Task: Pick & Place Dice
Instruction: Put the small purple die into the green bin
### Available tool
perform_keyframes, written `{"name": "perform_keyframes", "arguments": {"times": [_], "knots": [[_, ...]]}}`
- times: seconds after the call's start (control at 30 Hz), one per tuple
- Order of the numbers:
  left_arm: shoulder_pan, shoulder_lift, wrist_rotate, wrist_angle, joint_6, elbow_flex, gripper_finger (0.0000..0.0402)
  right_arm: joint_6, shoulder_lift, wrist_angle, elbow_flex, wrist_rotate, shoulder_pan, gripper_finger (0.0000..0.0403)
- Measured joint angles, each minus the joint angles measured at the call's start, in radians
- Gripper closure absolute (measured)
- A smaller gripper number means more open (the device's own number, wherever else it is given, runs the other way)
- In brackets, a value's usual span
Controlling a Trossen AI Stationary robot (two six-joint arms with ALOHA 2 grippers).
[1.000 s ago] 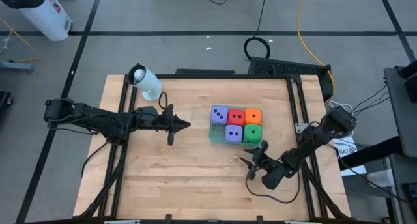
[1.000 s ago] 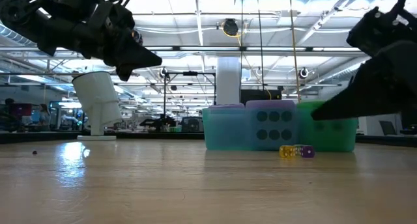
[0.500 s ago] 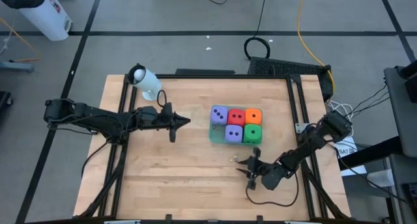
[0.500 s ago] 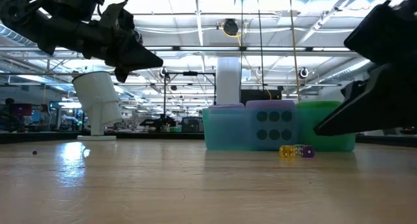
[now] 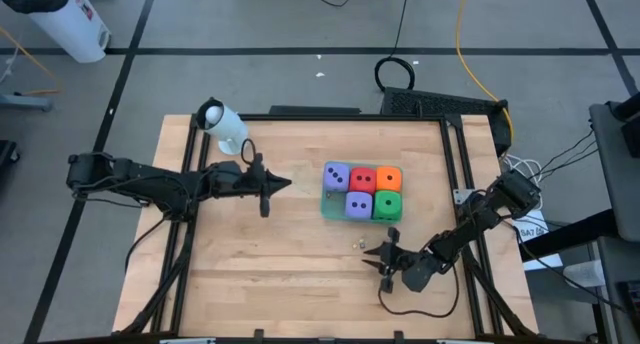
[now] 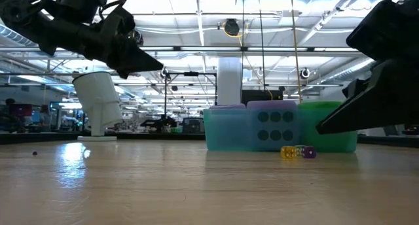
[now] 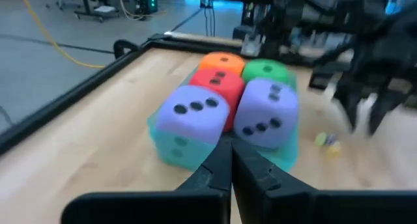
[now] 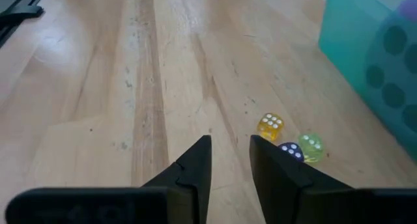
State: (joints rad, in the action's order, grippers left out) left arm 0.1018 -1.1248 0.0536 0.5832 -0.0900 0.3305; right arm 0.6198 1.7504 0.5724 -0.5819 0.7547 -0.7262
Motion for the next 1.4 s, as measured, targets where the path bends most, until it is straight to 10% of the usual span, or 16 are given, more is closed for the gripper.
{"name": "perform_keyframes", "arguments": {"times": [0.33,0.93,1.4], "knots": [[0.012,0.0,0.0,-0.028,0.053,0.0,0.0377,0.148,0.0,0.007,0.0,0.282,-0.03,0.0334],[0.012,0.0,-0.001,-0.029,0.059,0.0,0.0376,0.259,0.307,-0.06,-0.194,0.403,-0.026,0.0402],[0.012,-0.001,-0.001,0.028,0.056,0.0,0.0376,0.417,0.194,-0.701,-0.375,0.458,-0.064,0.0401]]}}
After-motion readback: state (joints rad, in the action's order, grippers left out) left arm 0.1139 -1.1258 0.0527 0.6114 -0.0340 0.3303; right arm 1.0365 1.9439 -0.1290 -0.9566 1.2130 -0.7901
